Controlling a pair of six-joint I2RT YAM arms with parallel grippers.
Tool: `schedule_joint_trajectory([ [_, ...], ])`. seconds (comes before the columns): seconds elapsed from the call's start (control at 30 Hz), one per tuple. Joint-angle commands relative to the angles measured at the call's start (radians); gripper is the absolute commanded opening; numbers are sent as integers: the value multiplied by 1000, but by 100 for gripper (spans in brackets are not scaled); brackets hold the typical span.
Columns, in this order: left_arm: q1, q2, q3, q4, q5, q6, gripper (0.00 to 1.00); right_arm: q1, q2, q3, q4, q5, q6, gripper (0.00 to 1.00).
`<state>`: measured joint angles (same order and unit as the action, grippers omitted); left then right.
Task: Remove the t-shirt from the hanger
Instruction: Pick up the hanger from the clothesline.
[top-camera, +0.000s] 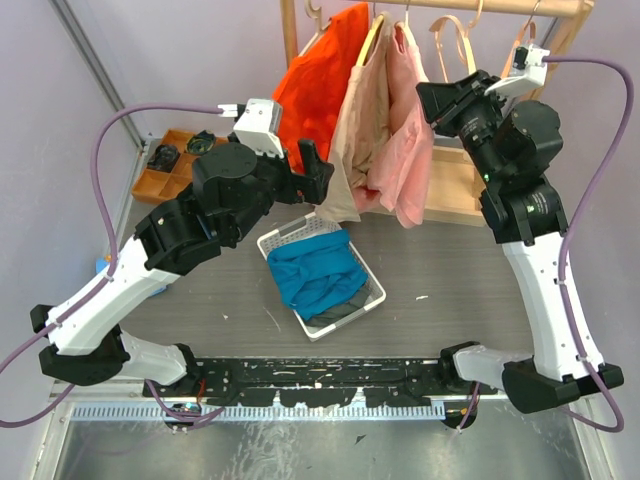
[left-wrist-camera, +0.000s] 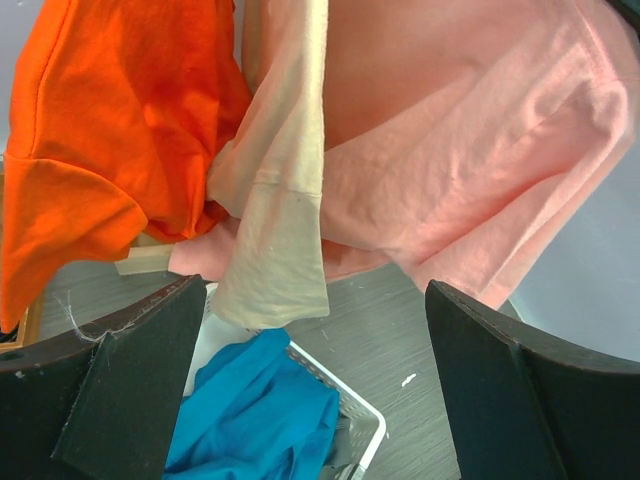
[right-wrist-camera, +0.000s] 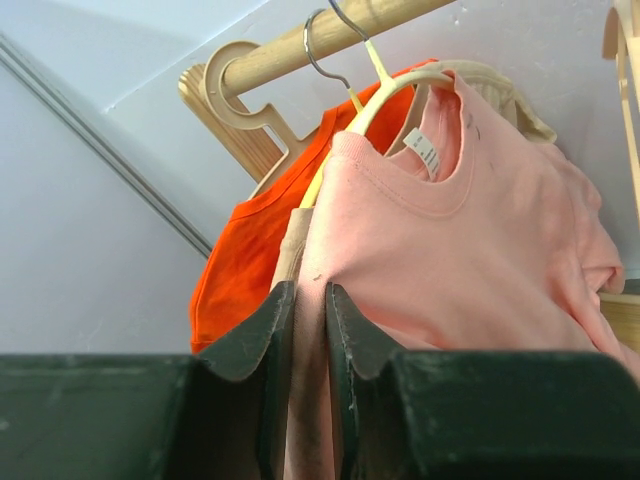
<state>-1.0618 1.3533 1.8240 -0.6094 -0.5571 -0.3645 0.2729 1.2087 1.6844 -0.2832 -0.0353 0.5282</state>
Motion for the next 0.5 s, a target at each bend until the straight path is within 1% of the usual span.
schedule_joint_trajectory([
  [0.0,4,6,32,44,8,-7,98,3,-70,16,165,-3,-10,1],
  [0.3,5,85,150,67,31,39,98,3,-158,-49,125,-10,3,1],
  [0.47,5,118,181,84,56,39,98,3,-219,-102,113,-14,26,1],
])
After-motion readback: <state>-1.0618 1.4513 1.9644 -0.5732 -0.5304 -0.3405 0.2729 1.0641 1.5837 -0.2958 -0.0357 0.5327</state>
